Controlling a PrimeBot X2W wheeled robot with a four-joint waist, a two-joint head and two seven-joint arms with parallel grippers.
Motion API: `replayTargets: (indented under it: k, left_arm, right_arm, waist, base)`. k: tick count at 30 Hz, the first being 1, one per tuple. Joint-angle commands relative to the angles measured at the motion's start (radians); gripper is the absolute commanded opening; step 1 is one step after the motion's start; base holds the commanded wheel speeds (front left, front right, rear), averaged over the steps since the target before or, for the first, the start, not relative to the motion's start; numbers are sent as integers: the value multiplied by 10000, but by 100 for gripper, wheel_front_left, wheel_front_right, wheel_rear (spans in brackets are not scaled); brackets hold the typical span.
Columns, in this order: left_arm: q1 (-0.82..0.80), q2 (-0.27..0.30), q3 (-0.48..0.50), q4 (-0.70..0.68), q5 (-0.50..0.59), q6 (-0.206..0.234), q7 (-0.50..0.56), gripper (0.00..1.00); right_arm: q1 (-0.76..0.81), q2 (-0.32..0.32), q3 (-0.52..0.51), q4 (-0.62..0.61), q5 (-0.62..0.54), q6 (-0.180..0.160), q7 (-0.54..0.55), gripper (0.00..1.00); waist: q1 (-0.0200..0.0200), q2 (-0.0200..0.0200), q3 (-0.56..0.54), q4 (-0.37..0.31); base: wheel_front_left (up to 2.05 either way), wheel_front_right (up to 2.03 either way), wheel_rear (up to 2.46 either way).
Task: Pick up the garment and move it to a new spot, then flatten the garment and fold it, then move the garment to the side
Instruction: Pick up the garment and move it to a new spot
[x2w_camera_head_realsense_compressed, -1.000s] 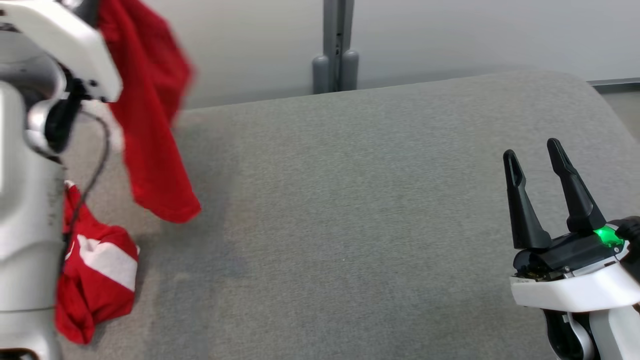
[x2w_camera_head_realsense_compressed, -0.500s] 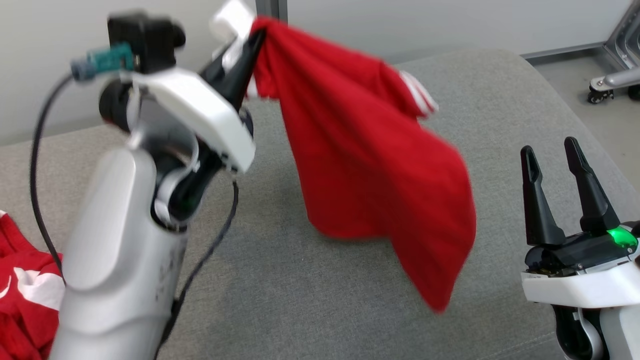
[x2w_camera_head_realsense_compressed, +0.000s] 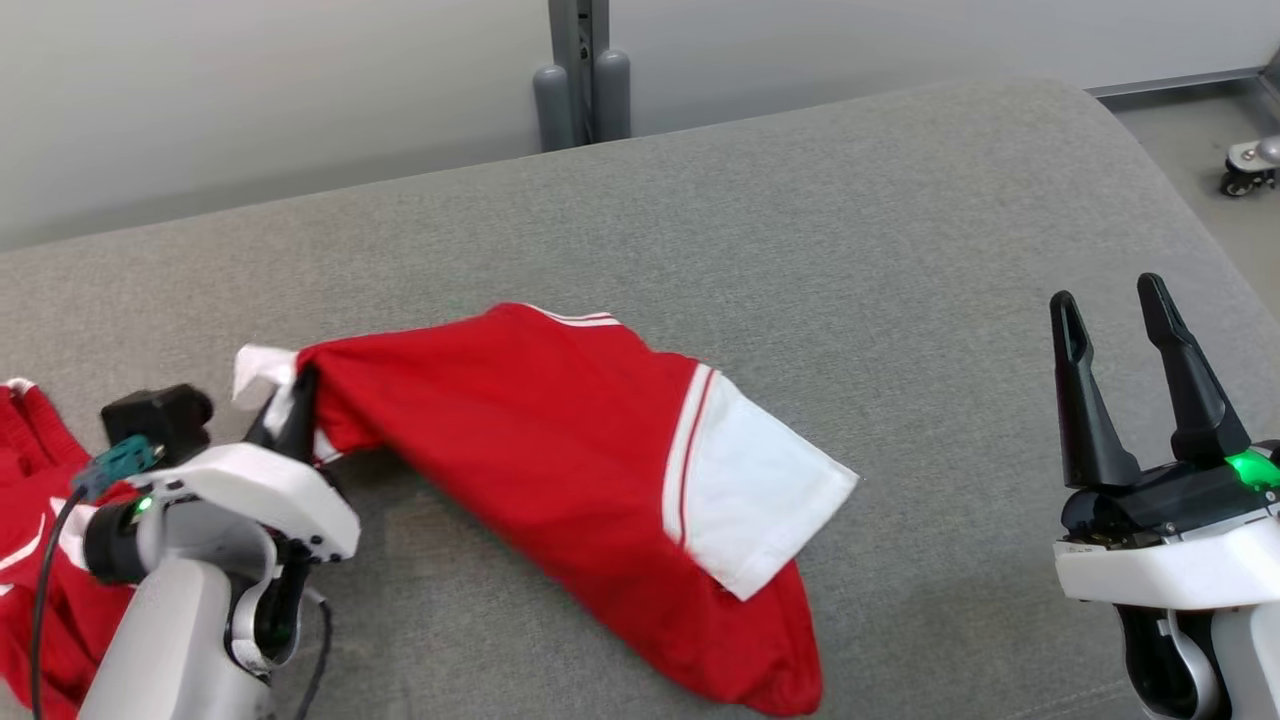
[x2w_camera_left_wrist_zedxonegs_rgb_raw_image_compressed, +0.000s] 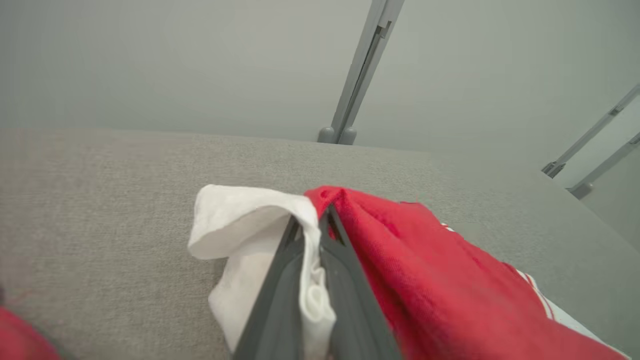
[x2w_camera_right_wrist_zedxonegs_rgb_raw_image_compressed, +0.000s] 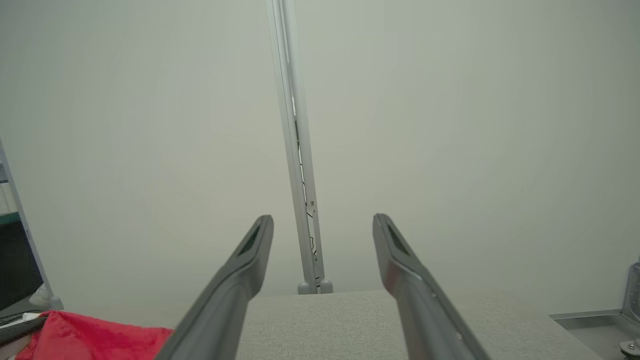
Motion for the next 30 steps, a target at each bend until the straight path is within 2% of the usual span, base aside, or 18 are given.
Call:
replayTargets:
  k: [1,3,5,6,7,8,13,18,23,30]
  left_arm:
    - [34,127,154,246,182,167,-444,0]
    - [57,198,218,680,361,306,-909,0]
    - [35,78,171,1048,318,227,-1148,0]
    - [-8,12,142,1221,281,181,-1218,16]
    - [-51,0,98,1371,288,118,-1287,56]
    - [-109,-31,64,1496,309,112,-1367,100]
    - [-246,-152,-220,1836,572,-5,-1908,100]
    - [-39,-6,-347,1566,913,297,-2345,100]
    - [318,276,-361,619,1200,683,-2393,100]
    - [1013,322,-453,-932,1382,1023,-2375,100]
  right_arm:
    - [-51,-87,-22,-8,64,15,-2,100]
    - [-55,-130,-7,-5,69,15,-2,100]
    - [-46,-181,17,8,73,15,-2,100]
    - [-45,-212,27,15,76,15,-2,100]
    - [-44,-236,40,24,76,15,-2,100]
    - [-44,-250,62,29,73,15,-2,100]
    - [15,-273,127,69,51,15,-2,100]
    - [149,-321,102,132,33,15,-2,100]
    - [307,-378,3,128,13,15,-2,100]
    - [563,-335,-205,169,45,15,-2,100]
  waist:
    - [0,0,15,122]
    - [0,0,11,229]
    - [0,0,12,329]
    - [0,0,12,379]
    - [0,0,7,425]
    - [0,0,-2,465]
    - [0,0,-121,606]
    - [0,0,-369,702]
    - [0,0,-521,806]
    - [0,0,-609,934]
  base:
    - [0,0,0]
    - [0,0,0]
    - [0,0,0]
    - [0,0,0]
    - [0,0,0]
    - [0,0,0]
    - [0,0,0]
    - [0,0,0]
    - [0,0,0]
    - [0,0,0]
